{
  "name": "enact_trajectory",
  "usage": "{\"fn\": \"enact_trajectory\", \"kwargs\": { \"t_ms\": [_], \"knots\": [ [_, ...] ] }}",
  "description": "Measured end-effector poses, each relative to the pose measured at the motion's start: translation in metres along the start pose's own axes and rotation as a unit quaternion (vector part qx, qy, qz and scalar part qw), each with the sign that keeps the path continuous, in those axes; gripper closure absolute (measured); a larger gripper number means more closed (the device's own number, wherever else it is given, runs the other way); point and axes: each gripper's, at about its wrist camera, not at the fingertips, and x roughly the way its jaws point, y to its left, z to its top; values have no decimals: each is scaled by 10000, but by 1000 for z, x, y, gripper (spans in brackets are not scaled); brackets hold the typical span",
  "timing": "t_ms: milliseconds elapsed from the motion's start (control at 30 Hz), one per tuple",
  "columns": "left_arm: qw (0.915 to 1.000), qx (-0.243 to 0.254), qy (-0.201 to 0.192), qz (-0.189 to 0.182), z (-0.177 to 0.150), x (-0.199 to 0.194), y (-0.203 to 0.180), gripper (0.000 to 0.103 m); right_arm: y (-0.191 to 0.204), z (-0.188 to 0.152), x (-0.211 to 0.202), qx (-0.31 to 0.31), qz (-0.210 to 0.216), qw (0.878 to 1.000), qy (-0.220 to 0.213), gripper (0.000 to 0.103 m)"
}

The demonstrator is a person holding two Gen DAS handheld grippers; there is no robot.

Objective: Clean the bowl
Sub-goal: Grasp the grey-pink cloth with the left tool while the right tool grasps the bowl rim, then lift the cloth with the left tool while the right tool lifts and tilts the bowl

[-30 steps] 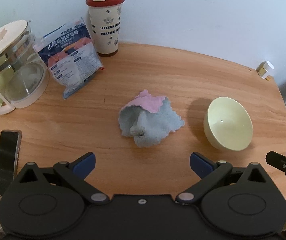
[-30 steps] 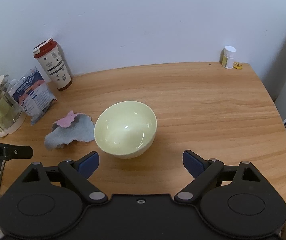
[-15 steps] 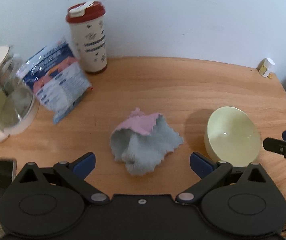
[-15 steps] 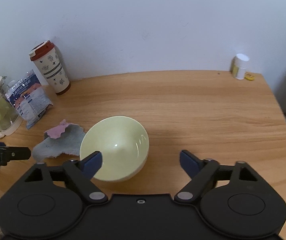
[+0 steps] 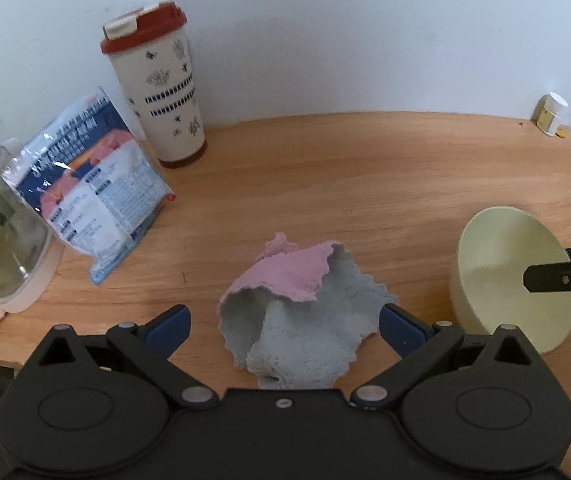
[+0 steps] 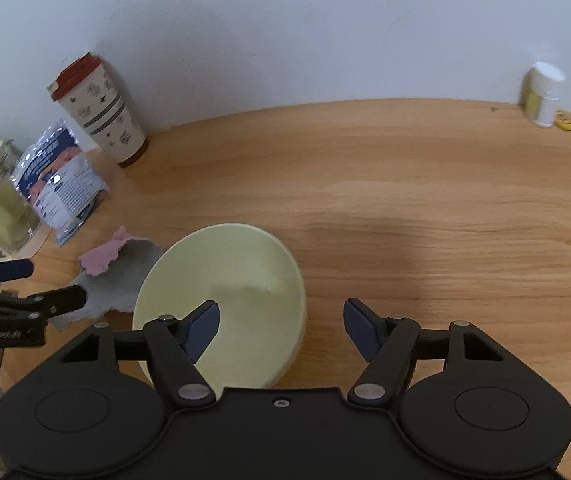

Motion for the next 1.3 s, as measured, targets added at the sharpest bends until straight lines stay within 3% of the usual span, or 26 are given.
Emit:
{"fn": "enact_trajectory", "kwargs": {
  "t_ms": [233, 300, 600, 700, 867, 1033, 1133, 1300],
  "knots": [
    [9991, 263, 67, -321, -3, 17, 10, 2, -2, 0, 15, 421, -76, 9989, 203, 40],
    [9986, 349, 64, -400, -2, 23, 14, 2, -3, 0, 17, 547, -85, 9982, 251, 50],
    [9958, 398, 164, -809, -1, 39, 20, 25, -9, -6, 27, 1012, -67, 9943, 328, 51],
    [9939, 457, 181, -988, -2, 42, 21, 32, -7, -8, 30, 1032, -89, 9942, 291, 63],
    [9919, 483, 251, -1152, 0, 46, 20, 56, -14, -15, 36, 1248, -49, 9917, 311, 70],
    [9908, 473, 268, -1239, 0, 49, 19, 62, -22, -19, 42, 1210, -3, 9922, 307, 71],
    [9907, 416, 274, -1269, -1, 50, 20, 77, -28, -19, 47, 1217, 39, 9921, 306, 71],
    [9902, 321, 294, -1330, -1, 52, 23, 81, -31, -20, 54, 1119, 98, 9933, 286, 71]
  ]
}}
